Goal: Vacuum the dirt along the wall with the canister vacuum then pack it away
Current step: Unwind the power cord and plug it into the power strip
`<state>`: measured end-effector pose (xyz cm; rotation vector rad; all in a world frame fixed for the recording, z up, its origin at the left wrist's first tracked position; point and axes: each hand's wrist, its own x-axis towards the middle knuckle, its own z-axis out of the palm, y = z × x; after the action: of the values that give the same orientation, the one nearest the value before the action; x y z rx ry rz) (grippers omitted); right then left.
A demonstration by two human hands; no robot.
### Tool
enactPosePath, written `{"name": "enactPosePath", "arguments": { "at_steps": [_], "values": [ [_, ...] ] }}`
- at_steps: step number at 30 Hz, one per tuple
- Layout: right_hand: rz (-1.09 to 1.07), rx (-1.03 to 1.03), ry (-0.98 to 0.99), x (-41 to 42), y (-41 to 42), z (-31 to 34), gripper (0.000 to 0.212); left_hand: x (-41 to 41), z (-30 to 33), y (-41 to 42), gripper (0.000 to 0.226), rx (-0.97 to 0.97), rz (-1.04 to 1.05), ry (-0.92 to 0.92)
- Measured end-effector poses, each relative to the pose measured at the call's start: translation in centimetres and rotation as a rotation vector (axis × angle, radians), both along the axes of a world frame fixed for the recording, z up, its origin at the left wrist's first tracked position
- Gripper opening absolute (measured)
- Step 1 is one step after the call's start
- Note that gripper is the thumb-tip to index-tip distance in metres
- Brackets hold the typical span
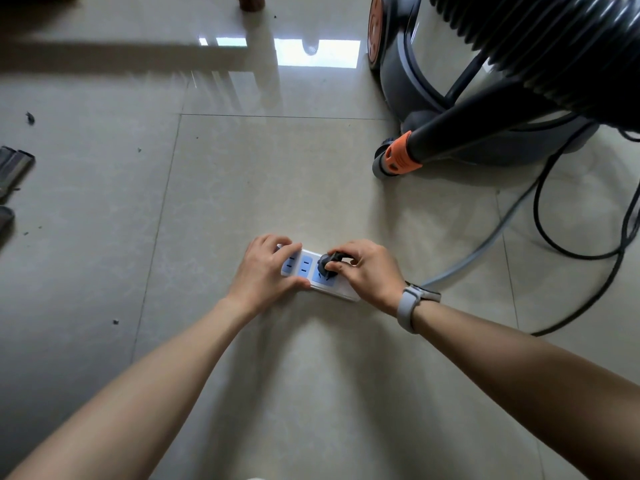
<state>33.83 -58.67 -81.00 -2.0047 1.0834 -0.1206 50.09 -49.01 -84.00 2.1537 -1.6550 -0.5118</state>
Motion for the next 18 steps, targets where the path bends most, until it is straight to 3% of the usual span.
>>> {"name": "enactPosePath", "arguments": {
  "at_steps": [9,18],
  "values": [
    [0.204,-0.296,0.128,-0.48,0.46,-0.72,0.022,0.02,0.24,0.11,0.063,-0.014,-0.047,-0.020],
    [0.338,-0.430,0.269,0.23,-0.05,-0.38,0.025,0.02,0.35,0.07,0.072,0.015,-0.039,-0.040]
  ]
}}
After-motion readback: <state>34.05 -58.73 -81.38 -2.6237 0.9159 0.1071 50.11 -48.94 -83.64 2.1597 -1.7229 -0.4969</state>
